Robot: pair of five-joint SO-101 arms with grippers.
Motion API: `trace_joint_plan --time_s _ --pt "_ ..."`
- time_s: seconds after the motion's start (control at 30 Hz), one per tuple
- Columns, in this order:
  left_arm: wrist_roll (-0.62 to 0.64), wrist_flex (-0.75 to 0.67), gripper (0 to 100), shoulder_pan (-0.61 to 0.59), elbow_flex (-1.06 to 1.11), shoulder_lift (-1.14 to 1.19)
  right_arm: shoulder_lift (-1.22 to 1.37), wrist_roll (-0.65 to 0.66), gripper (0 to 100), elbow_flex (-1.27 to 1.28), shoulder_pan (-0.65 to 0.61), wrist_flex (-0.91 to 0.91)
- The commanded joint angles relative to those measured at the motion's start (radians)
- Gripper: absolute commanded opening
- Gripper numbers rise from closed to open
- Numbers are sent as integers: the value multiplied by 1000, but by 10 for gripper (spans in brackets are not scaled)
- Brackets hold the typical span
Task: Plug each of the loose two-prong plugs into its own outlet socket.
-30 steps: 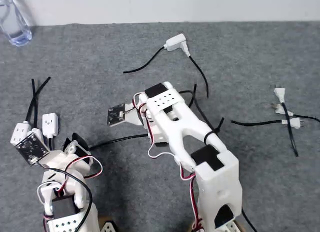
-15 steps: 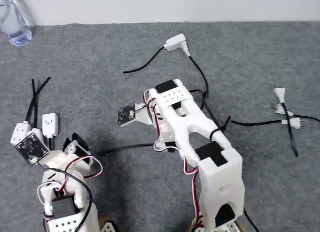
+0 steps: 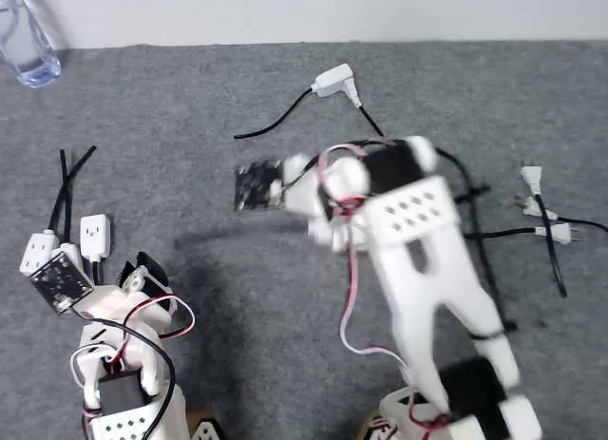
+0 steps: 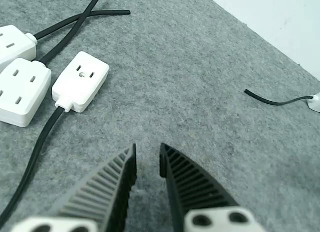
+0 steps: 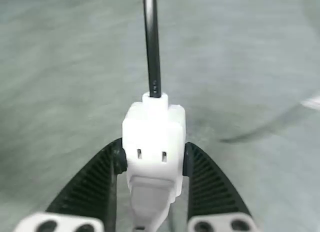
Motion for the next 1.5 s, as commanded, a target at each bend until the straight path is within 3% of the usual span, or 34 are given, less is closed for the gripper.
trace_joint_plan --time_s 0.0,0.27,0.4,0.53,0.63,0.9,1.27,1.33,1.47 --pt "-9 5 80 -5 -7 -11 -84 -11 10 25 125 -326" --pt "-9 6 80 -6 -7 -9 45 344 10 471 239 -1308" --pt "-9 6 80 -6 -7 -9 193 379 10 571 268 -1747" --pt "-9 6 80 -6 -7 -9 398 377 10 537 280 -2032" --pt "-9 6 80 -5 -7 -9 572 377 10 436 280 -2112" --pt "-9 6 80 -5 -7 -9 964 377 10 66 272 -2115" --pt "-11 31 80 37 -7 -9 1262 377 20 -296 254 -2114" --pt "-11 38 80 44 -7 -9 1299 377 73 -319 251 -2150" --pt "-11 35 80 44 -7 -11 1354 313 294 -321 251 -2250"
